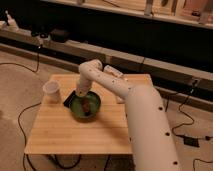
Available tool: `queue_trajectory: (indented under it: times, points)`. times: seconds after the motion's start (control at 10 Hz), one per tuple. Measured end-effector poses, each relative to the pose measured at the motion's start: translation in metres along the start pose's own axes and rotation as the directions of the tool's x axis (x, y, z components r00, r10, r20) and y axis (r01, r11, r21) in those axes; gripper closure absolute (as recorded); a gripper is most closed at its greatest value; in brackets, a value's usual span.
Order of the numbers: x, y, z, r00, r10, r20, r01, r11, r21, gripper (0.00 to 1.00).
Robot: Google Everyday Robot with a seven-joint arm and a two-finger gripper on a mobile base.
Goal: Push the ceramic bowl across the table
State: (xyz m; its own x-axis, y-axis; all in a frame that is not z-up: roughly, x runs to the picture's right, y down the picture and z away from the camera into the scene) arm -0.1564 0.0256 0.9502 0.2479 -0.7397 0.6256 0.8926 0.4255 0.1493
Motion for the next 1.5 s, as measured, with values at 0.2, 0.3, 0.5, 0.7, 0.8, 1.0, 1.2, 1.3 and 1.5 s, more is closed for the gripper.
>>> queue_trajectory:
  times: [0.2,0.3,0.5,0.7,0.8,1.0,1.2,1.3,1.5]
  points:
    - [0.012,-0.009,-0.002,1.000,-0.006,-0.011,0.006,1.000,0.006,1.00]
    - [0.015,-0.011,-0.002,1.000,-0.009,-0.011,0.009,1.000,0.005,1.00]
    - [0.014,-0.015,-0.001,1.000,-0.015,-0.008,0.015,1.000,0.005,1.00]
    - [0.011,-0.010,-0.015,1.000,-0.013,-0.020,0.013,1.000,0.015,1.00]
    - [0.006,-0.006,-0.022,1.000,-0.009,-0.025,0.010,1.000,0.014,1.00]
    - [-0.009,0.012,-0.031,1.000,0.003,-0.027,-0.004,1.000,-0.016,1.00]
    - [-0.022,0.030,-0.026,0.999,0.019,-0.026,-0.021,0.998,-0.064,1.00]
    - [-0.024,0.034,-0.022,0.999,0.025,-0.028,-0.027,0.996,-0.083,1.00]
    - [-0.025,0.029,-0.016,0.999,0.025,-0.031,-0.028,0.994,-0.103,1.00]
